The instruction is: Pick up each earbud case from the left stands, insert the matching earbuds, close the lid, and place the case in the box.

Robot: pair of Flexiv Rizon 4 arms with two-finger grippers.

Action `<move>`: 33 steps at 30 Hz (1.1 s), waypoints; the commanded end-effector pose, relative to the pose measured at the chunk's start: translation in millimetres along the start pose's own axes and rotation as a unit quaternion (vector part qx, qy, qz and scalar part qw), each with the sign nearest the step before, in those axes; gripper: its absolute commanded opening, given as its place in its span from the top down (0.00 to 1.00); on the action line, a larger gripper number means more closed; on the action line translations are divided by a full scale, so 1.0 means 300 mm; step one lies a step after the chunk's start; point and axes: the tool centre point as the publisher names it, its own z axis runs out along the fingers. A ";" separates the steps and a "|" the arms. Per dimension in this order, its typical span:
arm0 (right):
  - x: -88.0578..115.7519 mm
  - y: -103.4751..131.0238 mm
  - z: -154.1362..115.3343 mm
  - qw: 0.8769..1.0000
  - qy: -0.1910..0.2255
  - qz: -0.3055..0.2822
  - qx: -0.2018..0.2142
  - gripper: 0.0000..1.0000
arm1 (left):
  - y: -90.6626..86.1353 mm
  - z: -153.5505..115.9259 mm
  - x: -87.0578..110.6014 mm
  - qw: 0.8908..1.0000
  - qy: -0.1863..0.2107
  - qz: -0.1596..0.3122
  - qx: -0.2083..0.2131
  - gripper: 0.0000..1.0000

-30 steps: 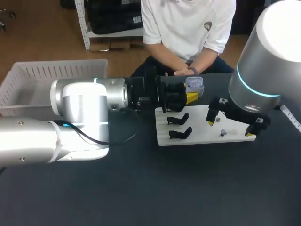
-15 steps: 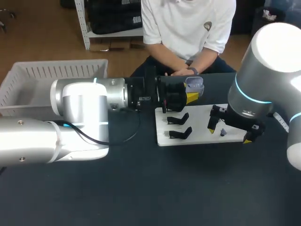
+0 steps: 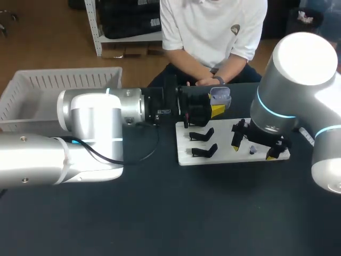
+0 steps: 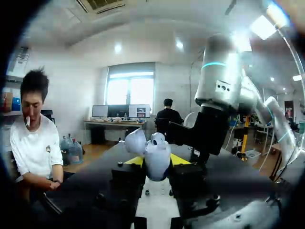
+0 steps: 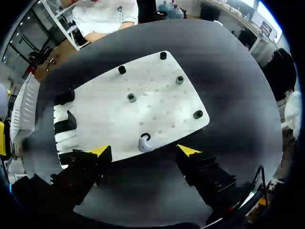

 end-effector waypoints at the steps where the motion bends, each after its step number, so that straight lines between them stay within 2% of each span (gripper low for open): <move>1: 0.004 0.004 0.009 1.000 -0.003 0.001 -0.002 0.22 | -0.003 0.002 0.004 1.000 -0.003 0.002 -0.003 1.00; 5: 0.005 0.005 0.011 1.000 -0.003 0.001 -0.002 0.36 | -0.003 0.002 0.004 1.000 -0.003 0.002 -0.003 1.00; 6: 0.005 0.005 0.012 1.000 -0.003 0.000 -0.002 0.37 | -0.003 0.002 0.004 1.000 -0.003 0.002 -0.003 1.00; 9: 0.004 0.006 0.015 1.000 -0.001 -0.001 -0.002 0.49 | -0.003 0.002 0.004 1.000 -0.003 0.002 -0.003 1.00; 10: 0.003 0.007 0.015 1.000 -0.002 -0.003 -0.001 0.50 | -0.003 0.002 0.004 1.000 -0.003 0.002 -0.003 1.00; 20: -0.001 0.005 0.020 1.000 -0.002 -0.010 0.000 0.56 | -0.003 0.002 0.004 1.000 -0.003 0.002 -0.003 1.00; 33: -0.014 -0.003 0.029 1.000 -0.002 -0.014 0.004 0.58 | -0.003 0.002 0.004 1.000 -0.003 0.002 -0.003 1.00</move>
